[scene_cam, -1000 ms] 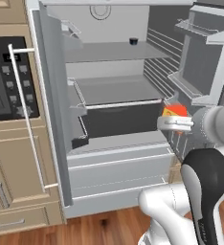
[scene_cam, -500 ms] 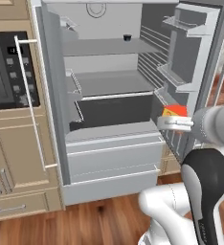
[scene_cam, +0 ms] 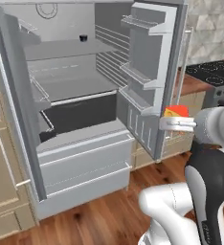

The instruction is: Pick the cheese from the fridge and the cheese grater from the cabinet and place them next to the salad bowl.

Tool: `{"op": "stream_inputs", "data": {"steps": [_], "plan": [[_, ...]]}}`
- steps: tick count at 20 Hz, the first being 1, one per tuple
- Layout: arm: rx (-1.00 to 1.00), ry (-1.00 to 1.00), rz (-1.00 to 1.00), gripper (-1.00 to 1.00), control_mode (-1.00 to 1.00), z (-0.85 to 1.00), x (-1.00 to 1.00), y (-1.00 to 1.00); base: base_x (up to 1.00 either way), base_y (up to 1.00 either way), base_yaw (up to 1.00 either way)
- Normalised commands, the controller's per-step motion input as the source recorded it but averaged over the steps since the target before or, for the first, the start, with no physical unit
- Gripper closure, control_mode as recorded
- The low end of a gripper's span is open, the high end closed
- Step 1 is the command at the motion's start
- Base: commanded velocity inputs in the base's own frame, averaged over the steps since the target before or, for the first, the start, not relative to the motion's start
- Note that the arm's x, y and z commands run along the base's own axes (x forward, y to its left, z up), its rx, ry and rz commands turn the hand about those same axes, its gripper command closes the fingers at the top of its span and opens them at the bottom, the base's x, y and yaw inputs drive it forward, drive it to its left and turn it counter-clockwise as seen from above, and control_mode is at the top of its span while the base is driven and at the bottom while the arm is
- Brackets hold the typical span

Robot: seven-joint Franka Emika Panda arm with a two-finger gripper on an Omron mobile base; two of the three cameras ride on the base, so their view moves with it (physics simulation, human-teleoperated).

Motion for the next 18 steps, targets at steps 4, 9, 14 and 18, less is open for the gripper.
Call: {"op": "stream_inputs", "data": {"steps": [4, 9, 14, 18], "plan": [[0.00, 0.00, 0.00, 1.00, 1.00, 0.00, 0.00, 0.00, -0.16, 0.02, -0.62], [0.00, 0.00, 0.00, 1.00, 1.00, 0.00, 0.00, 0.00, -0.13, 0.00, -0.63], [0.00, 0.00, 0.00, 1.00, 1.00, 0.00, 0.00, 0.00, -0.09, 0.00, -0.61], [0.00, 0.00, 0.00, 1.00, 1.00, 0.00, 0.00, 0.00, -0.08, 0.00, -0.59]]}}
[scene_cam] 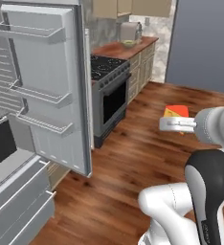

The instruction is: Pick the cheese from the fridge and the cheese grater from the cabinet and place them next to the salad bowl.

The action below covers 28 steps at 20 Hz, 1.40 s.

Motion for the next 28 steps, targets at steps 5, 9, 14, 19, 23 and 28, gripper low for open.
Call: {"op": "stream_inputs", "data": {"steps": [5, 9, 14, 19, 23, 28], "plan": [[0.00, 0.00, 0.00, 1.00, 1.00, 0.00, 0.00, 0.00, -0.03, 0.00, -0.57], [0.00, 0.00, 0.00, 1.00, 1.00, 0.00, 0.00, 0.00, 0.05, 0.00, -0.51], [0.00, 0.00, 0.00, 1.00, 1.00, 0.00, 0.00, 0.00, 0.23, 0.00, -0.41], [0.00, 0.00, 0.00, 1.00, 1.00, 0.00, 0.00, 0.00, 0.53, 0.00, -0.19], [0.00, 0.00, 0.00, 1.00, 1.00, 0.00, 0.00, 0.00, 0.63, 0.00, -0.14], [0.00, 0.00, 0.00, 1.00, 1.00, 0.00, 0.00, 0.00, 0.66, 0.00, -0.14]]}}
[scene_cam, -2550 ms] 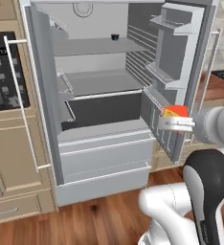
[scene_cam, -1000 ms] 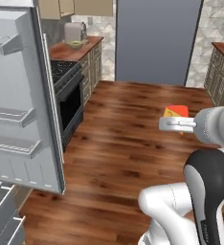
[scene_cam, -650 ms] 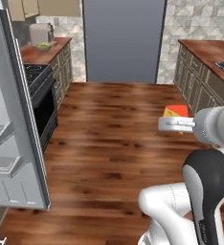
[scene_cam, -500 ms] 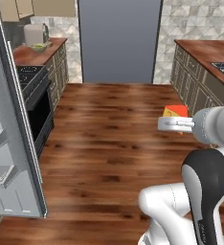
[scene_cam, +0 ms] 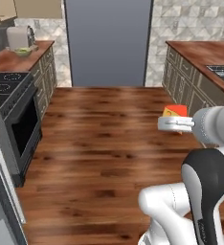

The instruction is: Pick the cheese from the fridge and the cheese grater from the cabinet and place them next to the salad bowl.

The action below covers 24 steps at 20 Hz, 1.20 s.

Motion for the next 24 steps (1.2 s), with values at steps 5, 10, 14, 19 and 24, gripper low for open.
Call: {"op": "stream_inputs", "data": {"steps": [5, 10, 14, 19, 24], "plan": [[0.00, 0.00, 0.00, 1.00, 1.00, 0.00, 0.00, 0.00, 0.68, 0.00, -0.12], [0.00, 0.00, 0.00, 1.00, 1.00, 0.00, 0.00, 0.00, 0.69, 0.00, -0.09], [0.00, 0.00, 0.00, 1.00, 1.00, 0.00, 0.00, 0.00, 0.69, 0.00, -0.07], [0.00, 0.00, 0.00, 1.00, 1.00, 0.00, 0.00, 0.00, 0.69, 0.00, -0.03], [0.00, 0.00, 0.00, 1.00, 1.00, 0.00, 0.00, 0.00, 0.69, 0.00, -0.02]]}}
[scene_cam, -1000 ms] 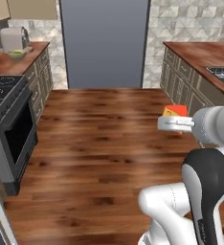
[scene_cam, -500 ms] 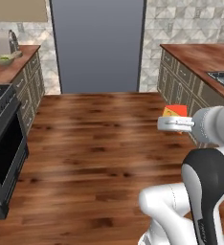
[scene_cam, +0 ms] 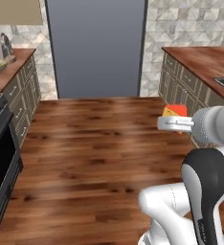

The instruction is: Pick the cheese from the fridge and the cheese grater from the cabinet and place them next to the salad bowl.

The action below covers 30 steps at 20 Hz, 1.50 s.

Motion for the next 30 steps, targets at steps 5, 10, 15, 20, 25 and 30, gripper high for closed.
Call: {"op": "stream_inputs", "data": {"steps": [5, 10, 15, 20, 25, 30], "plan": [[0.00, 0.00, 0.00, 1.00, 1.00, 0.00, 0.00, 0.00, 0.69, 0.00, 0.00], [0.00, 0.00, 0.00, 1.00, 1.00, 0.00, 0.00, 0.00, 0.68, 0.00, 0.00], [0.00, 0.00, 0.00, 1.00, 1.00, 0.00, 0.00, 0.00, 0.67, 0.00, 0.00], [0.00, 0.00, 0.00, 1.00, 1.00, 0.00, 0.00, 0.00, 0.68, 0.00, 0.00], [0.00, 0.00, 0.00, 1.00, 1.00, 0.00, 0.00, 0.00, 0.67, 0.00, 0.00], [0.00, 0.00, 0.00, 1.00, 1.00, 0.00, 0.00, 0.00, 0.68, 0.00, 0.00]]}}
